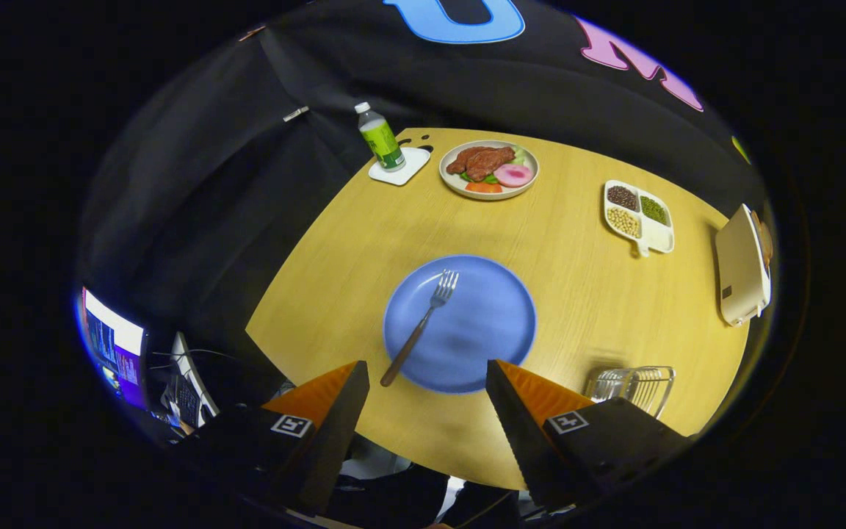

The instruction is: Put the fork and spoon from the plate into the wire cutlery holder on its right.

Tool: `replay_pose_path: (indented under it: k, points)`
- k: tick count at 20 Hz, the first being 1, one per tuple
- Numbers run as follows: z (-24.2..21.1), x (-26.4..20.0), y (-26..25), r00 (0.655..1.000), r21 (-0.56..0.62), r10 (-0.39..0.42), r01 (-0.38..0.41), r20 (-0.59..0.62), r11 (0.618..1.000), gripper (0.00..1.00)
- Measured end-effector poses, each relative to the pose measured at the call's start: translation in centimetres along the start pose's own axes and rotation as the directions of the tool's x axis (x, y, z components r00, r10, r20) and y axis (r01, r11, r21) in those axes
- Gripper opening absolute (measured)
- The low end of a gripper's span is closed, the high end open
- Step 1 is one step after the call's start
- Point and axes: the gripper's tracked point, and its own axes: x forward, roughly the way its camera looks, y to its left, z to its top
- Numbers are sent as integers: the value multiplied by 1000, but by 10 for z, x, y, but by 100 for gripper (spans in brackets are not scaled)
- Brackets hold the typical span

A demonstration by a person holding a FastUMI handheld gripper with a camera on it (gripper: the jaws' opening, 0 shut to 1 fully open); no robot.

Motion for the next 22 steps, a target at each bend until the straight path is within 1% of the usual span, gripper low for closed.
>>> replay_pose_path:
  k: [2,5,8,11,14,17,18,19,20,21,22]
  points:
    - [-1,22,3,1000,12,-15,16,-15,1000,100]
    - [-5,55,1,997,51,-59,61,-48,997,100]
    - [-9,84,-5,992,134,-99,108,-72,985,100]
    - [-18,104,-5,988,202,-94,117,-122,972,100]
    - [-28,119,-8,981,221,-106,141,-162,965,99]
    - [-37,132,-5,976,280,-88,143,-201,949,98]
    - [-37,135,-4,975,302,-80,142,-209,943,96]
    - [-39,138,-3,973,317,-74,142,-217,938,88]
    - [-40,140,-2,972,322,-71,143,-225,936,85]
    - [-41,141,-2,970,320,-73,148,-233,936,78]
    - [-39,141,-2,972,324,-70,142,-224,935,74]
